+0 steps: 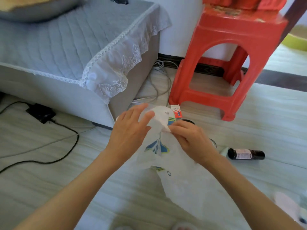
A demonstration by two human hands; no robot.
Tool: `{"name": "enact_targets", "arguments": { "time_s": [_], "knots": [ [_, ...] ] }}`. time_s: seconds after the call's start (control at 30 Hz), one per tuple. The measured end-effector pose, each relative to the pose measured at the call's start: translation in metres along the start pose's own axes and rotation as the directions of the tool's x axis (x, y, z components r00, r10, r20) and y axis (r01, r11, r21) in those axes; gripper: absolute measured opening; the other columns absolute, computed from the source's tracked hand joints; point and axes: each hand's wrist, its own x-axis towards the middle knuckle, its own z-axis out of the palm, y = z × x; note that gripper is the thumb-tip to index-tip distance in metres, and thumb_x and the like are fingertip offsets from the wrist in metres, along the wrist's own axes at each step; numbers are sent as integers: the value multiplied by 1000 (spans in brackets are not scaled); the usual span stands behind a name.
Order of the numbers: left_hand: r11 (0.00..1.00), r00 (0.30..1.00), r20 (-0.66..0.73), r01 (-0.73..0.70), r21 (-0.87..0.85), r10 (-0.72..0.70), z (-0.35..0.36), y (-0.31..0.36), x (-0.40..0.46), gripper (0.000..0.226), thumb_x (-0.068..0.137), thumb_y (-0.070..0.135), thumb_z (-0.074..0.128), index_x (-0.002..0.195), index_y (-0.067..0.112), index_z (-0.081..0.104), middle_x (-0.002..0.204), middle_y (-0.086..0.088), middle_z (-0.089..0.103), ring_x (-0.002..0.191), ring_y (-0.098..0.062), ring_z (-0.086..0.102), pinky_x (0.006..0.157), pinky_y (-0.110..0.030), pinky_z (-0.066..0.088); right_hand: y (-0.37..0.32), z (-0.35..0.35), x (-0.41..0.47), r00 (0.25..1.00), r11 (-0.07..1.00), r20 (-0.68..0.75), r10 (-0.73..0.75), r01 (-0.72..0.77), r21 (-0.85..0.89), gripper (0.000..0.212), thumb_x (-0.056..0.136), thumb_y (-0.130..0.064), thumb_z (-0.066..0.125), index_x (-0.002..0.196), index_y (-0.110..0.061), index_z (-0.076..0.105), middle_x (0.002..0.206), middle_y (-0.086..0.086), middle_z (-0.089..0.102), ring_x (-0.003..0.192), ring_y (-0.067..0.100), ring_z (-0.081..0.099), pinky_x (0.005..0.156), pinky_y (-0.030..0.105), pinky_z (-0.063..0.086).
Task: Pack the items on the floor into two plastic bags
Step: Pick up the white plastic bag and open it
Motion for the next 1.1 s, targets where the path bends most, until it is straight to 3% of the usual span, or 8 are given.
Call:
{"name": "enact_targets", "arguments": {
  "time_s": [0.2,0.33,0.53,0.67,0.77,0.93,1.03,1.1],
  "knots": [
    [825,901,301,415,-384,-313,-44,8,-8,15,90,13,56,98,6,67,89,2,63,79,-17,57,74,-28,45,-8,-38,-20,878,867,163,450,-387,-312,28,91,-31,45,94,-14,67,92,5,66,89,27,60,71,36,47],
    [246,651,516,722,-646,-556,-89,18,-2,13,88,8,57,86,11,69,77,-3,65,74,-17,57,72,-27,47,-32,-55,-42,729,779,306,612,-491,-390,21,91,-28,49,78,-14,58,76,2,55,80,24,57,64,31,36],
    [-213,463,728,750,-626,-506,-127,22,-22,29,95,-5,33,110,2,57,75,-9,63,66,-17,59,51,-18,50,-60,-102,-59,653,571,113,749,-723,388,13,81,-8,65,73,-17,69,65,-5,63,54,-3,54,60,18,41],
    [-467,394,753,606,-644,-527,-140,30,-33,21,95,0,32,104,10,49,76,-11,50,66,-20,49,57,-29,47,-71,-121,-68,586,492,88,806,-744,452,8,82,-10,64,80,-10,72,73,1,64,65,11,55,59,20,42],
    [-323,501,676,619,-716,-540,-151,33,-43,12,96,13,44,100,11,54,77,-11,49,61,-18,50,50,-25,48,-73,-132,-81,527,448,87,845,-788,422,11,82,-14,63,82,-10,72,74,4,65,68,17,56,60,26,43],
    [399,740,527,671,-625,-419,-167,25,-64,11,75,26,73,78,24,63,65,0,43,60,-15,41,46,-15,35,-81,-161,-90,483,63,333,810,-635,770,8,87,-10,58,89,-5,64,66,8,67,53,18,63,50,26,53],
    [721,818,381,566,-400,-431,-165,22,-59,19,80,25,70,67,37,62,77,2,57,74,-18,54,65,-21,42,-94,-169,-80,552,81,352,756,-613,786,12,91,-11,53,88,-7,64,59,4,66,48,14,61,44,23,50],
    [832,882,286,456,-314,-375,-167,33,-49,22,76,45,65,96,38,61,105,5,55,101,-15,53,89,-30,40,-107,-170,-68,607,158,333,721,-612,775,12,90,-11,54,91,-5,65,65,5,65,52,15,61,46,23,50]
  ]
}}
